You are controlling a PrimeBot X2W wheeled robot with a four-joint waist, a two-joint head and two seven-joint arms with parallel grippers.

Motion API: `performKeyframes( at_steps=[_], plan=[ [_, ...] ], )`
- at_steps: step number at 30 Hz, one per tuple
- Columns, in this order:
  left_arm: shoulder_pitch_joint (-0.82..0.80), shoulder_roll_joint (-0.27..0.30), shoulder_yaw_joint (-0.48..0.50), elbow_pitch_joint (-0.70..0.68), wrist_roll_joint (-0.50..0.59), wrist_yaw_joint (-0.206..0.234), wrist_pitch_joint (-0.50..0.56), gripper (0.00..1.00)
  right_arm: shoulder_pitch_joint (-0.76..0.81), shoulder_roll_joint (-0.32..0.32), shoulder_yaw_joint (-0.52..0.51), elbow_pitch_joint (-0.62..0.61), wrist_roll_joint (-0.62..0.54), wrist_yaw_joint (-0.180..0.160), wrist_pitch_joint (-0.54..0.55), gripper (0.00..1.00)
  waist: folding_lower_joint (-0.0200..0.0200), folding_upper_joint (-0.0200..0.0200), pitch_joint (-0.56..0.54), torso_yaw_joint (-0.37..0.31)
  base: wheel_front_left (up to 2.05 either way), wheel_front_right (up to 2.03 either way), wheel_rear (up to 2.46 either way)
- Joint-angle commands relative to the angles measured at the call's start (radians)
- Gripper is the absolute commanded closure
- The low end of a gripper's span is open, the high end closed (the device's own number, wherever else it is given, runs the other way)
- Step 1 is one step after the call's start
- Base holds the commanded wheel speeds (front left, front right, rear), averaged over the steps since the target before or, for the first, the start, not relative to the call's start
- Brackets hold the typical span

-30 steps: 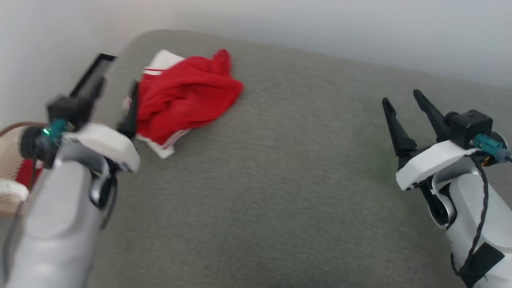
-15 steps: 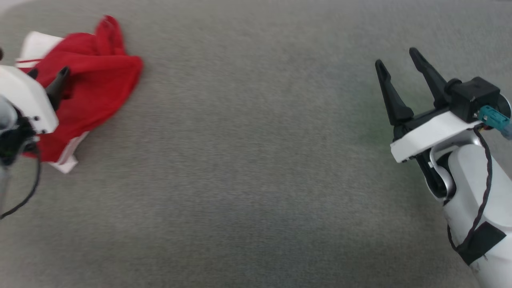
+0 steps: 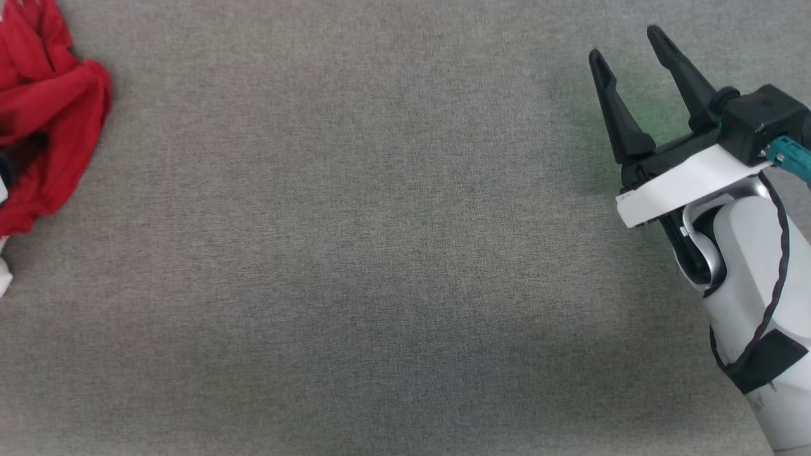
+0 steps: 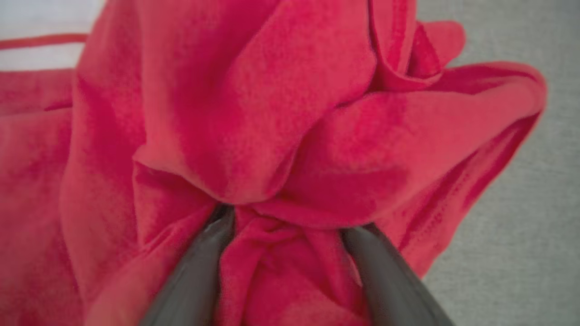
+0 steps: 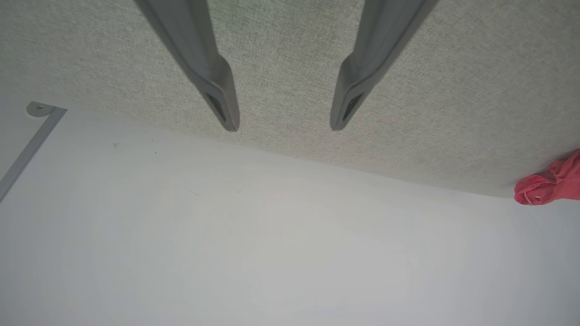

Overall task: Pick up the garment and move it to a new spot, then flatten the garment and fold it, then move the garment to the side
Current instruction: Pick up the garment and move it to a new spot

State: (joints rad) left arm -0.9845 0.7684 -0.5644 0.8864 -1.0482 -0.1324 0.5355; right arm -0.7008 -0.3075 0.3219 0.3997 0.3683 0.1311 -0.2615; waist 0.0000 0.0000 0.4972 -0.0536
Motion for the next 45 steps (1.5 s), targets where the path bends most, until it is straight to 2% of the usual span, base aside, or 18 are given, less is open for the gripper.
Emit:
performKeyframes(
  at_steps=[1,9,10,11,13,23,33,40,45],
  plan=[
    [0.029,-0.025,-0.03,0.037,-0.005,0.004,0.004,0.0,-0.016,0.001,0.006,-0.005,-0.007,-0.001,-0.004,0.0,0.0,0.0,0.019,-0.004,0.0,0.0,0.0],
    [0.023,-0.064,-0.081,0.056,-0.049,0.004,-0.026,0.0,-0.05,0.002,0.023,-0.004,-0.012,-0.001,-0.004,0.0,0.0,0.0,0.027,0.0,0.0,0.0,0.0],
    [0.021,-0.065,-0.089,0.053,-0.049,0.003,-0.028,0.14,-0.051,0.003,0.025,-0.003,-0.012,-0.001,-0.004,0.0,0.0,0.0,0.025,0.001,0.0,0.0,0.0],
    [0.018,-0.062,-0.095,0.049,-0.058,0.003,-0.028,0.52,-0.051,0.004,0.026,-0.002,-0.012,-0.001,-0.004,0.0,0.0,0.0,0.022,0.0,0.0,0.0,0.0],
    [0.015,-0.057,-0.106,0.032,-0.075,0.003,-0.032,1.0,-0.051,0.005,0.028,-0.001,-0.011,-0.001,-0.004,0.0,0.0,0.0,0.015,0.001,0.0,0.0,0.0],
    [-0.021,0.009,-0.182,-0.009,-0.052,0.002,-0.224,1.0,-0.01,0.019,0.016,0.014,-0.001,-0.001,-0.004,0.0,0.0,0.0,-0.074,0.013,0.0,0.0,0.0],
    [-0.068,0.048,-0.291,-0.157,-0.074,0.003,-0.317,1.0,0.052,0.051,-0.019,0.016,0.019,-0.001,-0.004,0.0,0.0,0.0,-0.191,0.001,0.0,0.0,0.0],
    [-0.125,0.046,-0.382,-0.339,-0.09,0.003,-0.349,1.0,0.104,0.065,-0.066,0.006,0.037,-0.001,-0.004,0.0,0.0,0.0,-0.228,-0.038,0.0,0.0,0.0],
    [-0.182,0.003,-0.453,-0.493,-0.11,0.003,-0.325,1.0,0.124,0.077,-0.102,-0.011,0.042,-0.001,-0.004,0.0,0.0,0.0,-0.227,-0.077,0.0,0.0,0.0]
  ],
)
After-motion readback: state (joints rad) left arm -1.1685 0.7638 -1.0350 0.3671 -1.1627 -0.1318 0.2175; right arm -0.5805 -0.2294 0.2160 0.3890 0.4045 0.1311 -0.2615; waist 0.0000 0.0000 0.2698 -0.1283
